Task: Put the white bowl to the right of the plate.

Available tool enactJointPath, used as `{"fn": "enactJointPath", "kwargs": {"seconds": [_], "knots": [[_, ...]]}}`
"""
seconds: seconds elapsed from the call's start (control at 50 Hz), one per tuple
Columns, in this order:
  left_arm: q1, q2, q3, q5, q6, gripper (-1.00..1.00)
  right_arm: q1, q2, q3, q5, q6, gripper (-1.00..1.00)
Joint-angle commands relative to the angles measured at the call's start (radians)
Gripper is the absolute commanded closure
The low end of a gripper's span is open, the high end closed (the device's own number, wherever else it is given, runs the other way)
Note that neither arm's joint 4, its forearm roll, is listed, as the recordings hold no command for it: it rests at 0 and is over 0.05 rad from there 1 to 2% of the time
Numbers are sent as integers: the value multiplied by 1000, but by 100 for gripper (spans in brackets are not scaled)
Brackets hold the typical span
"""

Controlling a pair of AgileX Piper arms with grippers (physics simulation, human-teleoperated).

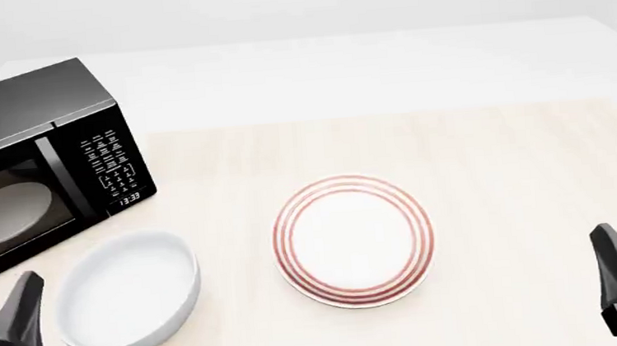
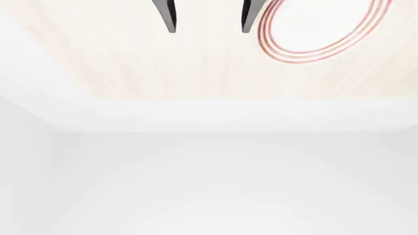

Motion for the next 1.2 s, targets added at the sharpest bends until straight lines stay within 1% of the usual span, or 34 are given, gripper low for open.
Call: {"fn": "enactJointPath", "kwargs": {"seconds": [0.02,0.18,0.2,0.24,0.28,0.3,0.32,0.34,0.36,0.38,0.44,0.46,0.48,0.52,0.54,0.56,0.6,0.64,0.68,0.72,0.74,0.76,0.78,0.8,0.84,0.86,0.92,0.94,1.06,1.12,1.14,1.16,1.18,1.2], "knots": [[0,0,0,0,0,-100,16,11,6,-14,6,-100],[0,0,0,0,0,-100,17,13,7,-12,11,-100],[0,0,0,0,0,-100,21,25,8,-25,14,-100],[0,0,0,0,0,-100,24,27,7,-27,8,-100],[0,0,0,0,0,-100,41,52,7,-42,-10,-100],[0,0,0,0,0,-100,60,24,2,-25,-1,-100],[0,0,0,0,0,-100,58,1,-11,-7,-1,-100],[0,0,0,0,0,-100,58,1,-22,-6,16,-100],[0,0,0,0,0,-100,58,1,-22,-6,16,-100],[0,0,0,0,0,-100,84,18,-29,-7,-23,-100],[0,0,0,0,0,-100,97,95,-29,-71,-13,-100],[0,0,0,0,0,-100,113,108,-42,-68,-16,-100],[0,0,0,0,0,-100,129,137,-49,-82,-34,-100],[0,0,0,0,0,-100,132,169,-72,-98,-30,-100],[0,0,0,0,0,-100,163,211,-91,-112,-36,-100],[0,0,0,0,0,-100,163,232,-99,-124,-33,-100],[0,0,0,0,0,-100,199,311,-124,-156,-60,-100],[0,0,0,0,0,-100,210,354,-154,-169,-49,-100],[0,0,0,0,0,-100,221,411,-178,-201,-55,-100],[0,0,0,0,0,-100,243,504,-212,-238,-57,-100],[0,0,0,0,0,-100,253,525,-225,-248,-60,-100],[0,0,0,0,0,-100,269,601,-261,-268,-59,-100],[0,0,0,0,0,-100,275,652,-283,-272,-69,-100],[0,0,0,0,0,-100,283,661,-293,-278,-70,-100],[0,0,0,0,0,-100,289,694,-326,-277,-53,-100],[0,0,0,0,0,-100,294,715,-338,-281,-58,-100],[0,0,0,0,0,-100,331,769,-384,-276,-73,-100],[0,0,0,0,0,-100,351,811,-420,-280,-83,-100],[0,0,0,0,0,-100,411,910,-519,-266,-85,-100],[0,0,0,0,0,-100,444,980,-572,-280,-80,-100],[0,0,0,0,0,-100,440,1004,-587,-282,-75,-100],[0,0,0,0,0,-100,452,1034,-605,-280,-77,-100],[0,0,0,0,0,-100,476,1062,-630,-276,-94,-100],[0,0,0,0,0,-100,486,1077,-646,-271,-94,-100]]}}
